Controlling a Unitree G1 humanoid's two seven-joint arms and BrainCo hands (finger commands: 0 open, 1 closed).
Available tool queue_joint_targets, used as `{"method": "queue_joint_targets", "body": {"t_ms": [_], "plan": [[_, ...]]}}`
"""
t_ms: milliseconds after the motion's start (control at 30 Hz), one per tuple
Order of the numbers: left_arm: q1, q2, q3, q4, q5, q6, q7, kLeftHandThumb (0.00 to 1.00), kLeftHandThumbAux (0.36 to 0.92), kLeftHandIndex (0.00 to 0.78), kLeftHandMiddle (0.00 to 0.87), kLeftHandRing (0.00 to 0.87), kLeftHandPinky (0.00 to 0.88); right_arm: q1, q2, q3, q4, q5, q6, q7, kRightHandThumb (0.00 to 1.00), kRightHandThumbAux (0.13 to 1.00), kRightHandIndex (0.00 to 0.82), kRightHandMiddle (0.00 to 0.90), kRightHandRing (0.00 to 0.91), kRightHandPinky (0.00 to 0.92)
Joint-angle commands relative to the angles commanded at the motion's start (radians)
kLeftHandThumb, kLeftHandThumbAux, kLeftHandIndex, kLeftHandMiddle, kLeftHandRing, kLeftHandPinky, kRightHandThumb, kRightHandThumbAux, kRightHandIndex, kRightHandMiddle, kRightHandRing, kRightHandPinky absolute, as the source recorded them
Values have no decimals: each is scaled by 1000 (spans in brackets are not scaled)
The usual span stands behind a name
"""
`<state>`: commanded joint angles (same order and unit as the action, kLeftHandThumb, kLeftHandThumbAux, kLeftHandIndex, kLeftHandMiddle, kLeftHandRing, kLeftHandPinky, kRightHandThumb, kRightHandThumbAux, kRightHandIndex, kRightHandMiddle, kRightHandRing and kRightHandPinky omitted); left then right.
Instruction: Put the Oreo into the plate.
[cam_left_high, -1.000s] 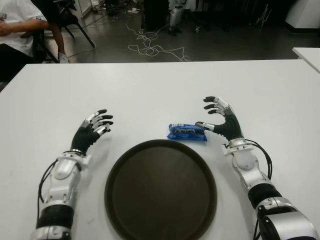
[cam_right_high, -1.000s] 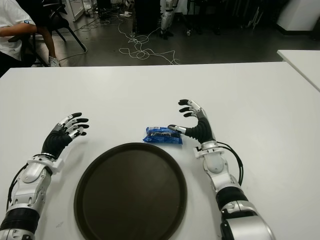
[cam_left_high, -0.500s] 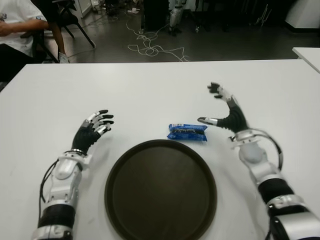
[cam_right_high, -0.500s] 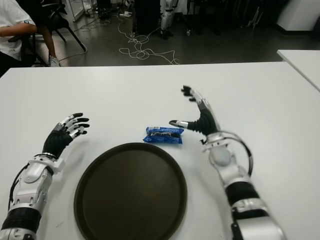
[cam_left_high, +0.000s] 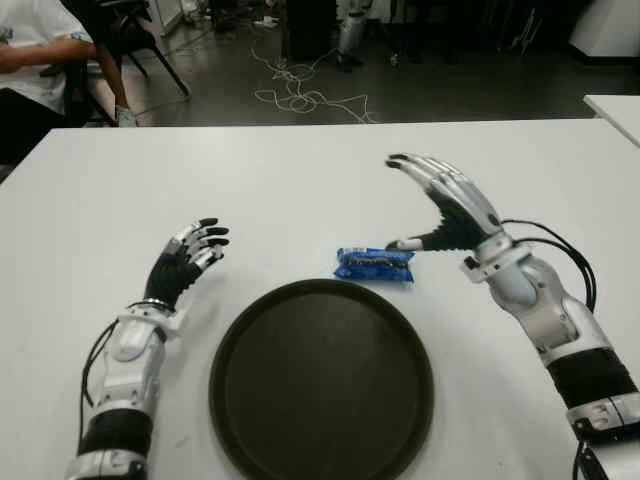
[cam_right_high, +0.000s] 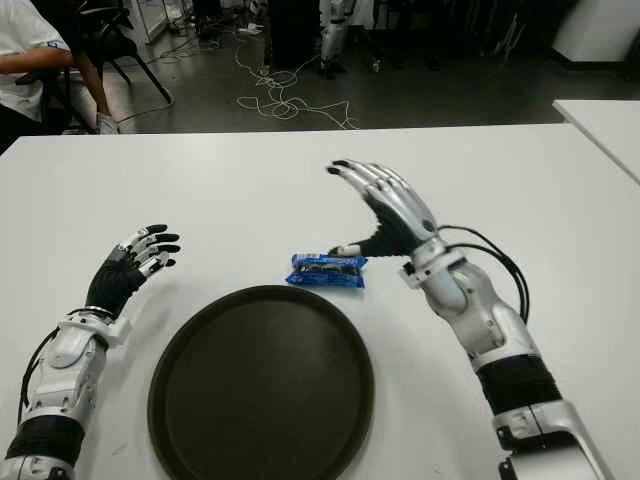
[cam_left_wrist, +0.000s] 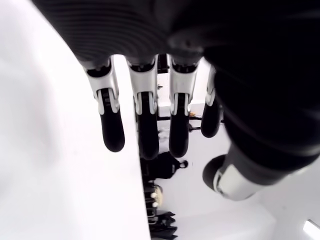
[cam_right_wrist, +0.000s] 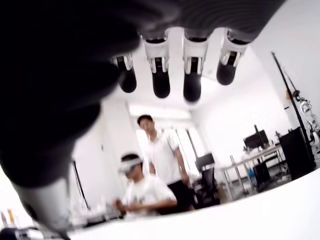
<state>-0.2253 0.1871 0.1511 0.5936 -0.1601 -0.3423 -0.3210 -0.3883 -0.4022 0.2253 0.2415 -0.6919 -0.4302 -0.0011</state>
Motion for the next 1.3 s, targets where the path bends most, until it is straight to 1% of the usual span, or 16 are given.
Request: {"method": "queue_joint_targets", "body": {"t_ms": [133, 167, 300, 367, 567, 700, 800, 1067, 1300], "plan": [[2, 0, -1, -6, 4, 11, 8, 15, 699, 240, 294, 271, 290, 2, -14, 18, -20, -13, 23, 19, 0, 713, 67, 108, 119, 112], [2, 1, 2, 0, 1, 8, 6, 14, 698, 241, 294, 271, 289, -4, -19, 28, -25, -18, 29, 34, 0, 713, 67, 108, 118, 112], [-2, 3, 9, 14, -13, -1, -10, 25, 685, 222, 293, 276, 295, -17, -31, 58, -54, -33, 56, 94, 0, 724, 61, 86, 92, 84], [-3, 4, 9, 16, -12, -3, -11, 28, 681, 216, 293, 279, 298, -19, -32, 68, -65, -33, 67, 108, 0, 724, 58, 80, 84, 73], [-9, 8, 6, 25, -4, -8, -11, 34, 692, 222, 297, 285, 304, -28, -31, 95, -92, -44, 103, 147, 0, 716, 53, 76, 76, 67], [-18, 10, 5, 36, 2, -2, -3, 33, 702, 232, 307, 288, 305, -35, -29, 113, -101, -61, 115, 151, 0, 722, 63, 89, 83, 72], [-20, 11, 5, 39, 2, -4, -1, 37, 708, 224, 303, 287, 307, -37, -29, 121, -106, -66, 121, 154, 0, 733, 74, 99, 91, 76], [-21, 14, 6, 44, 4, -6, -2, 32, 697, 210, 295, 287, 304, -38, -33, 143, -119, -72, 130, 162, 0, 775, 105, 131, 125, 93], [-18, 16, 6, 36, 4, 15, 3, 36, 696, 217, 299, 291, 305, -39, -22, 163, -110, -111, 156, 140, 0, 803, 135, 166, 159, 103]]}}
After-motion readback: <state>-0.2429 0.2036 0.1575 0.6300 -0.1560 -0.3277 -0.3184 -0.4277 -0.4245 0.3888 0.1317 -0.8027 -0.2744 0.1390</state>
